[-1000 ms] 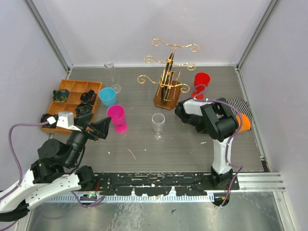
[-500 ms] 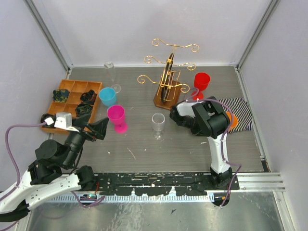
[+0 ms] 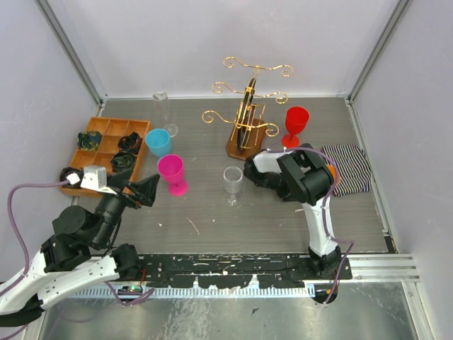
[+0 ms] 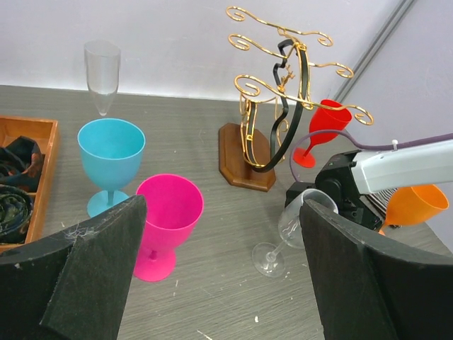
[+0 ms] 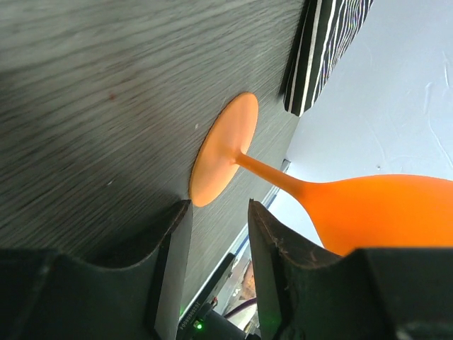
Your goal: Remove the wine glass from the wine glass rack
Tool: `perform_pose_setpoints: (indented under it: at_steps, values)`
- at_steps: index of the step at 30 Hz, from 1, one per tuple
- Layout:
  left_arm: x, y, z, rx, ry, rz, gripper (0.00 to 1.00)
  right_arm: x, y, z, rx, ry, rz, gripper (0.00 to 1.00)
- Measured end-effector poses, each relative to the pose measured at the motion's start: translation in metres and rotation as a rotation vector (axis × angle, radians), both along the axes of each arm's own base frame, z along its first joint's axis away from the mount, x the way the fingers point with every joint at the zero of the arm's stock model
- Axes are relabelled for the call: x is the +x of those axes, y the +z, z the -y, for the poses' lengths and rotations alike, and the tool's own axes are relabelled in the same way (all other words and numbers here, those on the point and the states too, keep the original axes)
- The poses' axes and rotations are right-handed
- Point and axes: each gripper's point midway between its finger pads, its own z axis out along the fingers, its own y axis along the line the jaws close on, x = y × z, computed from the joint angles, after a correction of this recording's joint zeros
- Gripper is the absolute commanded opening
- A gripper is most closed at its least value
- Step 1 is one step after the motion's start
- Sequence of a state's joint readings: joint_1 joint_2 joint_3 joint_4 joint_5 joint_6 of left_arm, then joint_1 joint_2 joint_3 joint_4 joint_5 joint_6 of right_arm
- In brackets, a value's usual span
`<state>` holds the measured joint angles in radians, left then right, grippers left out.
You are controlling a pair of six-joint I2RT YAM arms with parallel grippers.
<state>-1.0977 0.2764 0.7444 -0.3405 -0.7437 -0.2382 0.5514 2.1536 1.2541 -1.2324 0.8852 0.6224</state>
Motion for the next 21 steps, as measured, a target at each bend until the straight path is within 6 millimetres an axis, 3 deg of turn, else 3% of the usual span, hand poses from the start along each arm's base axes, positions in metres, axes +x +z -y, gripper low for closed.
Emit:
perform_pose_setpoints:
  at_steps: [14,21]
  values:
    - [0.000,-0.002,0.000,0.008,0.000,-0.006,0.95,-0.002,-0.001,-0.028,0.075,0.060,-0.068,0.45]
    - [0.000,-0.005,-0.001,0.019,0.005,-0.012,0.95,-0.002,-0.001,-0.049,0.238,0.039,-0.033,0.45]
